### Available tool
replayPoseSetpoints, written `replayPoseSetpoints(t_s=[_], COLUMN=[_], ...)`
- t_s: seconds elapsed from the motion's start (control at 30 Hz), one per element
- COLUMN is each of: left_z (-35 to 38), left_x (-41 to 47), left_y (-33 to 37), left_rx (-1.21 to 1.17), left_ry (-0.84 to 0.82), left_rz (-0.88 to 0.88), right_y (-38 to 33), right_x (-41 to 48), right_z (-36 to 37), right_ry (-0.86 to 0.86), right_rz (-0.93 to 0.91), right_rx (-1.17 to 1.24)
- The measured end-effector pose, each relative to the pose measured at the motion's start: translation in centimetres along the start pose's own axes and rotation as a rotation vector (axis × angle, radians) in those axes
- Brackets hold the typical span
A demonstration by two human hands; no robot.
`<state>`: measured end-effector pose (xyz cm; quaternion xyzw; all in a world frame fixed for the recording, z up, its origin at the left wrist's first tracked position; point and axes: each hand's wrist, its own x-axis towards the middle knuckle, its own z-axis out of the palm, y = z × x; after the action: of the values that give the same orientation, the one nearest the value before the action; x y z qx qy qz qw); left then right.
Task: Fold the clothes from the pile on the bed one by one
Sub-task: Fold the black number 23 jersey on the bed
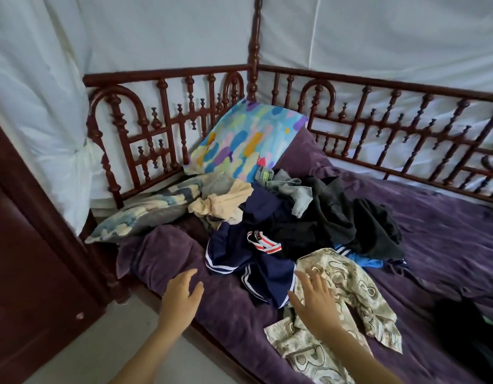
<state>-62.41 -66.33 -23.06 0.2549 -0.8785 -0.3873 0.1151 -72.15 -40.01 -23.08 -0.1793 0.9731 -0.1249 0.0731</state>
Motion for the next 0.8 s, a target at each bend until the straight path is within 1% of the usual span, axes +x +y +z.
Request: replayPoseSetpoints(t_s=[0.13, 0.3, 0.5, 0.57, 0.67, 0.8], left_z=[1.7, 5.7, 9.2, 10.0, 11.4, 13.6], left_x=[3.6, 6.0, 9.2, 10.7, 12.9, 15.0], left_y=[-1.0, -1.0, 0.2, 0.6, 1.1, 1.1], left_rx=[-0.037, -0.018, 0.01, 0.032, 0.049, 0.118], left_ry=[-0.105, -0.243, -0.305, -0.308, -0.296, -0.342], left_rz=[-0.027, -0.021, -0.052, -0.067, -0.073, -0.089], right_y=[-0.7, 1.2, 4.2, 4.7, 4.6, 3.9], right_x=[1.2, 3.2, 7.7, 9.8, 13.7, 18.0], right_z=[1.9, 3.3, 4.1, 4.4, 4.6, 5.4], right_ry=[-0.06, -0.112, -0.145, -0.163, -0.167, -0.22], right_rz=[0.067, 0.156, 0.241, 0.229, 0.177, 0.162], right_rx=[-0.014, 0.013, 0.034, 0.056, 0.022, 0.017])
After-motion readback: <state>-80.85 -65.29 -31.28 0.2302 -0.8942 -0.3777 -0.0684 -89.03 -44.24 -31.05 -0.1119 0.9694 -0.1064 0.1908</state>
